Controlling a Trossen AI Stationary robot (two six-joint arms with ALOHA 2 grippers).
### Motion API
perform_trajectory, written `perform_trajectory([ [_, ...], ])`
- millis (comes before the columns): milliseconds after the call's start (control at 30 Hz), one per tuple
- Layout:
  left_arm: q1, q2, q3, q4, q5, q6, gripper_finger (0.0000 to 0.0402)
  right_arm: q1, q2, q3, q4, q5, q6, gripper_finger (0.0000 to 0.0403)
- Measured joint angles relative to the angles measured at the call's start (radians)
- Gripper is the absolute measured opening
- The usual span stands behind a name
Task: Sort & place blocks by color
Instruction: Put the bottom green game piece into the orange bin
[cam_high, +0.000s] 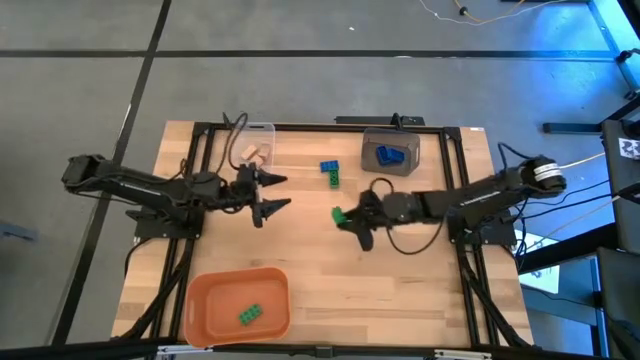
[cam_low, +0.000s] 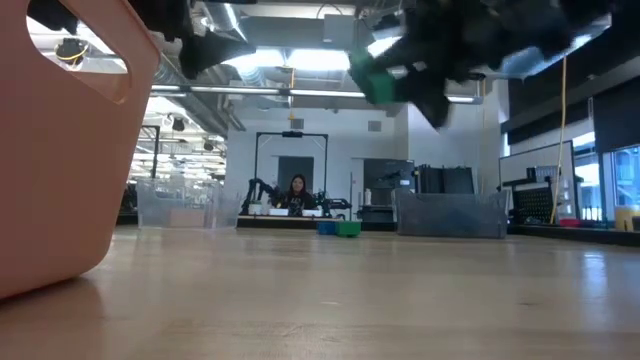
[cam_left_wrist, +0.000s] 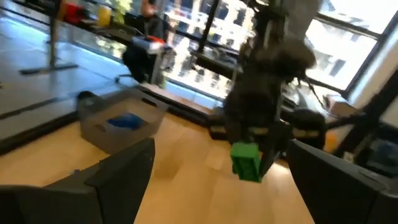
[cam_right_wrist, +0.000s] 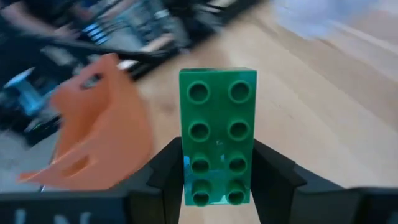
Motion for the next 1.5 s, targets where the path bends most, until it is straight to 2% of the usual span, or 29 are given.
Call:
perform_trajectory([
  [133,-0.001,0.125,-0.001,0.152,0.112,0.000,0.0355,-0.043,0.057,0.137,-0.008,-0.154,-0.135,0.0141],
  [200,-0.001,0.202,0.000,0.262,0.163,-0.003,0.0355,-0.050,0.071,0.187,-0.027,-0.172,-0.173,0.0141],
  [333,-0.008,0.330,0.010,0.409,0.185,-0.025,0.0355,-0.053,0.087,0.247,-0.025,-0.181,-0.219,0.0141],
  [633,-0.008,0.483,0.140,0.421,0.242,0.027,0.0355,-0.063,0.097,0.253,-0.021,-0.181,-0.217,0.0141],
  [1000,-0.007,0.513,0.199,0.404,0.210,0.051,0.0348,-0.064,0.097,0.253,-0.018,-0.154,-0.225,0.0141],
  [1167,-0.007,0.513,0.199,0.405,0.206,0.025,0.0298,-0.067,0.097,0.253,-0.016,-0.155,-0.239,0.0141],
  [1300,-0.007,0.513,0.199,0.405,0.190,0.017,0.0226,-0.069,0.097,0.253,-0.012,-0.154,-0.245,0.0141],
  [1433,-0.007,0.513,0.198,0.406,0.186,0.011,0.0132,-0.070,0.097,0.252,-0.013,-0.154,-0.245,0.0141],
  [1500,-0.004,0.512,0.198,0.405,0.190,0.000,0.0125,-0.070,0.097,0.252,-0.015,-0.153,-0.240,0.0141],
])
